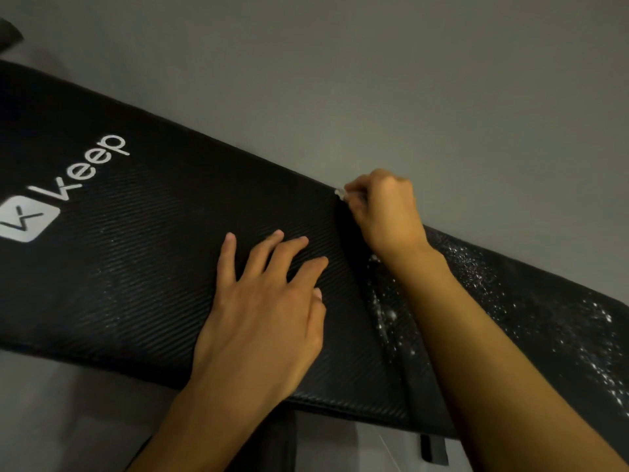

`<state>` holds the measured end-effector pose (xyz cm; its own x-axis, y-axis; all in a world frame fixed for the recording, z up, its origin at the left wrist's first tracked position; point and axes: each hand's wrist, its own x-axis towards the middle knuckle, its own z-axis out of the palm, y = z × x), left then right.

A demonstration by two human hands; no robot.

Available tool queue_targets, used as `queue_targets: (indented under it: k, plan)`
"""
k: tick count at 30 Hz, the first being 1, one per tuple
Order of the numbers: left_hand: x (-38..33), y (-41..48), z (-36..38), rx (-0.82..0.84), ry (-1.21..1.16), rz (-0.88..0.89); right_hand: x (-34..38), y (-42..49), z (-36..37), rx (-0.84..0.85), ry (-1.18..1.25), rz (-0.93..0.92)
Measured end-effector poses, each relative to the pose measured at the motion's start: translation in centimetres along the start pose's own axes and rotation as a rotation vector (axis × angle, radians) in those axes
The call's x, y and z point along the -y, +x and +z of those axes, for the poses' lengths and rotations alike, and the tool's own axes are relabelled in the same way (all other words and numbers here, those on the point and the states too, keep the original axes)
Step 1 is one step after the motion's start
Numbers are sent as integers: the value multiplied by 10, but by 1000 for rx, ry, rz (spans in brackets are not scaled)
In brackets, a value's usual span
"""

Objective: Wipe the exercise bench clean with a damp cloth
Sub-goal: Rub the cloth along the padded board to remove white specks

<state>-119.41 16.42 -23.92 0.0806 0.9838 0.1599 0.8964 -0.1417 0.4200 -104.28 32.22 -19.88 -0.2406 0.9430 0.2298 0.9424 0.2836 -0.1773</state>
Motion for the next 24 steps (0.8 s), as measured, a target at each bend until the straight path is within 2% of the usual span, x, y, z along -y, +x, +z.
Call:
queue_targets:
  k: [4, 9, 12, 15, 20, 24]
  plan:
    - [0, 0, 0, -2, -7, 0, 9, -8, -4, 40, 23, 27]
    - [2, -1, 0, -10, -13, 11, 26, -112, -27, 43, 130, -132]
    - [2, 0, 0, -16, -10, 13, 37, -169, -38, 96, 220, -143]
    - [2, -1, -1, -5, -4, 19, 39, -206, -38, 49, 228, -165]
    - [2, -2, 0, -6, 4, 24, 30, -235, -39, 8, 234, -216]
    - [0, -2, -2, 1, -16, 35, 24, -221, -45, 55, 210, -241]
